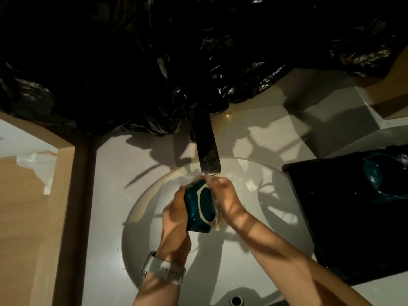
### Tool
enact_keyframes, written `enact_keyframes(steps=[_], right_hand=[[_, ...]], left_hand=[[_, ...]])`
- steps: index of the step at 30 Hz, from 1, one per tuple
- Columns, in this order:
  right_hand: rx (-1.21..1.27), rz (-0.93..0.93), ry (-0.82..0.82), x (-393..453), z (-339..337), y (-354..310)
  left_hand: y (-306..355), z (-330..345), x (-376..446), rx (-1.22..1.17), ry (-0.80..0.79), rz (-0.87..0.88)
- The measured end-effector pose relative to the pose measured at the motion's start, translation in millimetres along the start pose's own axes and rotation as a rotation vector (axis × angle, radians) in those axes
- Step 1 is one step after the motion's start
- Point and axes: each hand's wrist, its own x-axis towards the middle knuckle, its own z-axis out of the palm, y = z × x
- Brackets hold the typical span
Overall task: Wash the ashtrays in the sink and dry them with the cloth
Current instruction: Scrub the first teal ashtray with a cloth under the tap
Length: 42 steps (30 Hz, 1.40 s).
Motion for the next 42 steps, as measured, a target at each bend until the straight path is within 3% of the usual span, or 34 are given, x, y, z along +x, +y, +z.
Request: enact_keyframes(steps=[6,8,10,13,16,21,26,29,34,39,42], right_hand=[[0.294,0.03,0.016,-25.4,-2.4,18.1],[0.326,0.016,-0.004,-26.6,-4.3,14.4],[0.269,-0.045,-0.035,-26.7,-8.3,9.6],[0.088,-0.144,-0.029,-27.8,-15.6,-1.8],[-0.026,-0.144,-0.041,-25.8,-24.3,-14.9],[-0.136,-0.124,-0.101,-23.7,-29.8,-18.7],[0.057,-0.089,0.037,-30.5,-18.5,-14.6],[0.095,-0.087,0.012,-41.8,-13.6,-7.9],[0.331,-0.112,0.129,-56.9,-1.8,-4.6],[0.275,-0.043,0.065,-43.8,-17.0,-16.7],[0.201,-0.081,0.012,-42.1,-25.2,-17.8]], left_hand=[[2.5,-7.8,-0.3,0.012,-0.115,0.135],[6.0,-5.4,-3.0,-0.162,-0.158,-0.027],[4.8,-7.2,3.3,-0.214,-0.248,-0.058],[11.9,-5.8,9.5,-0.181,-0.184,-0.099],[19.3,-11.2,18.3,-0.043,-0.156,-0.025],[31.1,-11.5,13.5,0.066,-0.361,-0.122],[14.3,-5.1,22.8,-0.094,-0.213,-0.149],[3.7,0.1,22.3,-0.258,-0.148,-0.157],[-17.2,15.7,11.0,-0.458,-0.132,-0.051],[-21.0,24.2,9.4,-0.355,-0.124,0.001],[-11.0,12.3,17.1,-0.158,-0.224,0.026]])
